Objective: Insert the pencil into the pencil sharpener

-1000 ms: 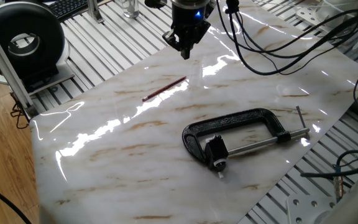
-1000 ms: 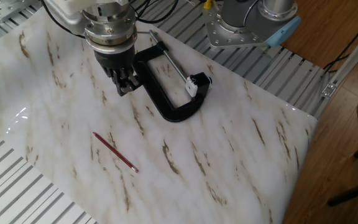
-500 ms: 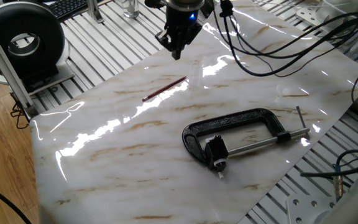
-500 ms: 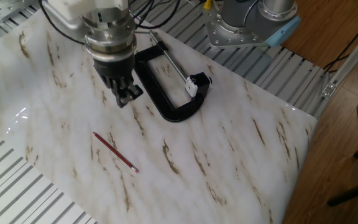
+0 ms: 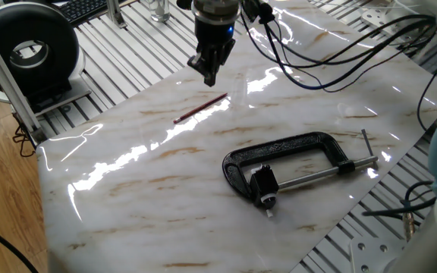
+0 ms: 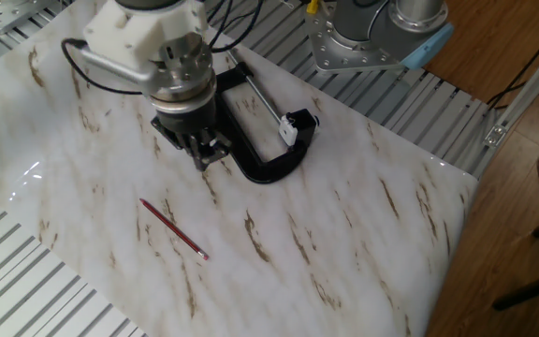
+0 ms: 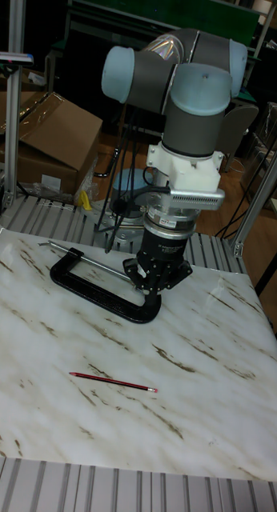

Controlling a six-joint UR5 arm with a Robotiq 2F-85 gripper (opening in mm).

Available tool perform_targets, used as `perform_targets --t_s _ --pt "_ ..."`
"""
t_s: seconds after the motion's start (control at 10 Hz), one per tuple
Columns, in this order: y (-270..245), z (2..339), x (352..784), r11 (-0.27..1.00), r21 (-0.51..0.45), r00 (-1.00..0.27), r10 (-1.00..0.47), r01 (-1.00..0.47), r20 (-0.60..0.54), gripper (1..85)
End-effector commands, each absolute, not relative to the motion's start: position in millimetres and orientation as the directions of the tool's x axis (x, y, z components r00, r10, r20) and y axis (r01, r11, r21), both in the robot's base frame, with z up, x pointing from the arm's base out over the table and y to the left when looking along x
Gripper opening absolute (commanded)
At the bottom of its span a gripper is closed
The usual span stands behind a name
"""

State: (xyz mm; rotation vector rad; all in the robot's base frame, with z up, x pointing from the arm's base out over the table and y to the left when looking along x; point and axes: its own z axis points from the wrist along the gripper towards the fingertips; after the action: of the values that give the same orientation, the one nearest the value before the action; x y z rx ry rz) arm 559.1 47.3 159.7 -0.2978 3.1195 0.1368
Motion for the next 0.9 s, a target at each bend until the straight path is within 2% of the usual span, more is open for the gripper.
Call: perform_targets --t_s 0.0,0.3,0.6,0.8 --pt "54 147 548 0.97 0.111 -0.975 -0.221 -0.218 0.018 1.0" --pt "34 131 545 0.973 0.025 -0.972 -0.232 -0.231 0.028 1.0" --pt "32 126 545 0.932 0.037 -0.933 -0.361 -0.361 -0.007 1.0" --pt "41 132 537 0.908 0.083 -0.911 -0.413 -0.411 0.004 1.0"
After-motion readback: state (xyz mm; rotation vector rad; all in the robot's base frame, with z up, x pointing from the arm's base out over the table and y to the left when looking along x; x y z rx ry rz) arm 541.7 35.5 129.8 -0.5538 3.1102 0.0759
